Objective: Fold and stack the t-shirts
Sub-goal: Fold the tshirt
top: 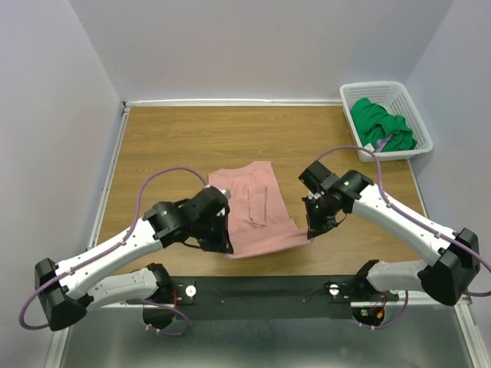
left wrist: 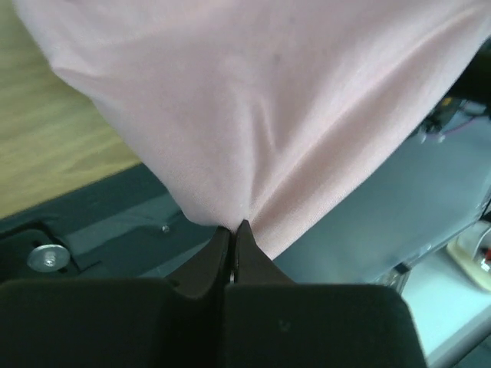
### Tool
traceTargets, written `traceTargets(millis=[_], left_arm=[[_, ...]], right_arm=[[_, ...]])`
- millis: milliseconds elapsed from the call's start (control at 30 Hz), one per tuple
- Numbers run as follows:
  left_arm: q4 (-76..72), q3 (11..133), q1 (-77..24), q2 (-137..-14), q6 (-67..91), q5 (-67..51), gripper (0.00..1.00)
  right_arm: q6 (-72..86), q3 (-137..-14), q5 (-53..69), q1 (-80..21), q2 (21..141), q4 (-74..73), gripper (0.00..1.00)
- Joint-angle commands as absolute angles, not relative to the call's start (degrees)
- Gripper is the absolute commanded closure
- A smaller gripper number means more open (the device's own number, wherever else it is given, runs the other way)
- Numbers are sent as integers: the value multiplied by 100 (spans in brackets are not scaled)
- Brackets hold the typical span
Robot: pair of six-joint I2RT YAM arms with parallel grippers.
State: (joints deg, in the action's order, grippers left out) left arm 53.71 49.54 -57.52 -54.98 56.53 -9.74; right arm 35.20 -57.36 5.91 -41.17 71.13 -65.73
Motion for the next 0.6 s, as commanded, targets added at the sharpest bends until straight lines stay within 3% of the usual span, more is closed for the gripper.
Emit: traceTargets(millis=[0, 67, 367, 567], left_arm=[[5801, 5387, -4585, -5791, 4836, -607, 100], [5547, 5615, -3881, -6002, 4334, -353, 100], [4072, 5950, -2393, -7118, 3543, -290, 100], [3104, 5871, -1644, -7865, 3191, -229, 100]], right_arm=[[3226, -6886, -509, -4061, 7802, -6882, 99], [3007, -7528, -676, -3912, 8250, -6654, 99], [2347, -10191, -510, -3525, 10481, -6047, 100], [2048, -11083, -448, -3217, 11522, -5828, 100]])
